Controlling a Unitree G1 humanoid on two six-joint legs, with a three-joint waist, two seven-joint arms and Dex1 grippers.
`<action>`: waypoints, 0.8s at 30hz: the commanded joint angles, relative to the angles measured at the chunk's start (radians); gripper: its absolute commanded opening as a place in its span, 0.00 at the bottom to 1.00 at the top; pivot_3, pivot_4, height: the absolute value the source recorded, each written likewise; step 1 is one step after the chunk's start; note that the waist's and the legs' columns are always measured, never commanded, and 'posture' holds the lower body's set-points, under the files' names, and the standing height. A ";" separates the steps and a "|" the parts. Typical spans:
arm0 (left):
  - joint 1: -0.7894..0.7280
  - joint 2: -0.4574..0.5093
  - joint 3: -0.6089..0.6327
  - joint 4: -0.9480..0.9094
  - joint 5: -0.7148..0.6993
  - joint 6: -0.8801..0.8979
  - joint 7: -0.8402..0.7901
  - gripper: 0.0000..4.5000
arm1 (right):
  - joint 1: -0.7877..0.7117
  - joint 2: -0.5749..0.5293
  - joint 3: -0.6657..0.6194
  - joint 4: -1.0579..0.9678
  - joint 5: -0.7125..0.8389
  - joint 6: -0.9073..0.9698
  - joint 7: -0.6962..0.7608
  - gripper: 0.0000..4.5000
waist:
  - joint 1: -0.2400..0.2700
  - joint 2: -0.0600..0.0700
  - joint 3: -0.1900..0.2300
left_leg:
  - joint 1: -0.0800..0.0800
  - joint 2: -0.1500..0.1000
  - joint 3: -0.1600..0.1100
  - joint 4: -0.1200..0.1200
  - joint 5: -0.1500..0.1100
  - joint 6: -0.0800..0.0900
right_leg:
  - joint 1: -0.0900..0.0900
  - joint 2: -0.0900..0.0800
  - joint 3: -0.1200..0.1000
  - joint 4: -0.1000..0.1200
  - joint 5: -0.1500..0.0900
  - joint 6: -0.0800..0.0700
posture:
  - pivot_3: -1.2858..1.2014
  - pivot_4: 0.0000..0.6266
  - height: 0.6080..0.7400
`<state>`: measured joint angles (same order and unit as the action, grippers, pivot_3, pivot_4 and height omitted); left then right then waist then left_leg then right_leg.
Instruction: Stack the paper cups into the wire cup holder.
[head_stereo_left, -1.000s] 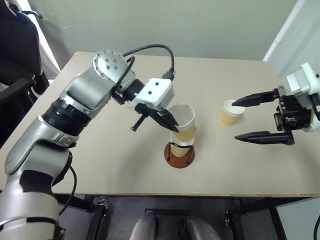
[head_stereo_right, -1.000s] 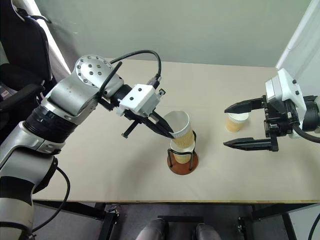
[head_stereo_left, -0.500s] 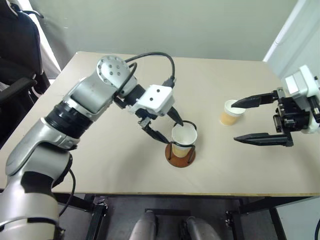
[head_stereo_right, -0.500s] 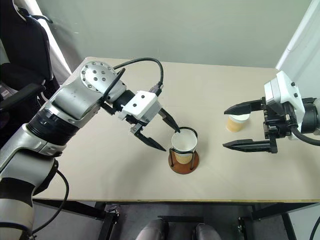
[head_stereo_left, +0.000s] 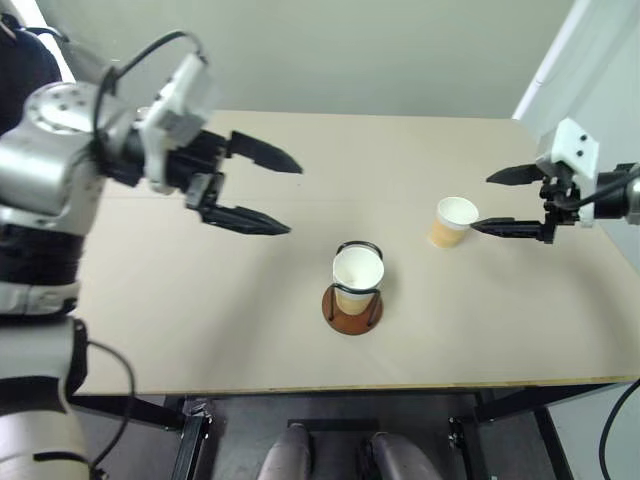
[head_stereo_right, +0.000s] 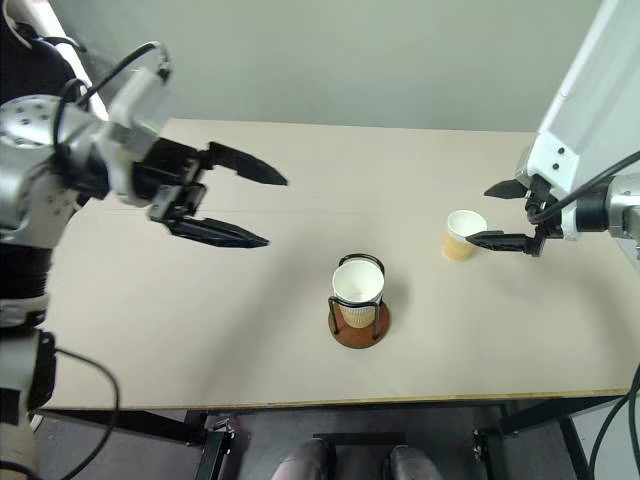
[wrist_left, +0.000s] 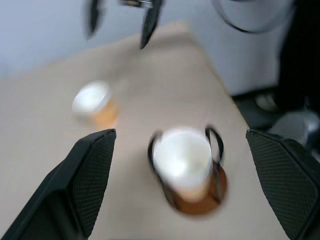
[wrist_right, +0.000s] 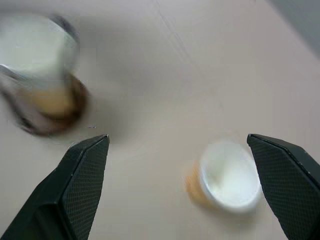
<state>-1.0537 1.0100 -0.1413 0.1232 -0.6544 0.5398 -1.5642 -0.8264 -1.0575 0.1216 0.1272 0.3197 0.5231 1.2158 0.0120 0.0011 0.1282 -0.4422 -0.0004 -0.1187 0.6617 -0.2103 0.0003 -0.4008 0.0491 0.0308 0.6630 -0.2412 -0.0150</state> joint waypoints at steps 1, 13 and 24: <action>0.106 0.070 0.133 -0.138 -0.085 0.125 0.033 0.99 | -0.099 0.073 0.040 0.155 -0.090 -0.085 -0.003 1.00 | 0.002 0.002 0.001 | -0.001 0.000 0.000 0.000 0.001 0.001 | -0.001 0.000 0.000 0.000 0.001 -0.001 | 0.52 0.24 1.00; 0.470 0.134 0.436 -0.374 -0.203 0.297 0.244 0.99 | -0.266 0.249 0.145 0.607 -0.334 -0.287 0.002 1.00 | 0.012 0.004 0.001 | -0.002 0.000 0.000 -0.001 0.002 -0.001 | -0.004 0.000 -0.001 0.001 0.003 -0.008 | 0.52 0.24 1.00; 0.531 0.155 0.499 -0.420 -0.223 0.313 0.304 1.00 | -0.316 0.331 0.160 0.816 -0.450 -0.384 -0.038 0.91 | 0.009 0.004 0.001 | 0.000 0.001 0.000 -0.014 0.006 -0.010 | -0.009 0.000 -0.001 0.000 0.005 -0.015 | 0.52 0.24 1.00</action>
<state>-0.5221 1.1444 0.3133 -0.2735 -0.8665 0.8545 -1.2720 -1.1051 -0.7229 0.2907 0.9346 -0.1150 0.1644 1.1964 0.0211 0.0050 0.1292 -0.4413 0.0007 -0.1187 0.6460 -0.2033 -0.0113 -0.4100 0.0487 0.0300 0.6635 -0.2360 -0.0308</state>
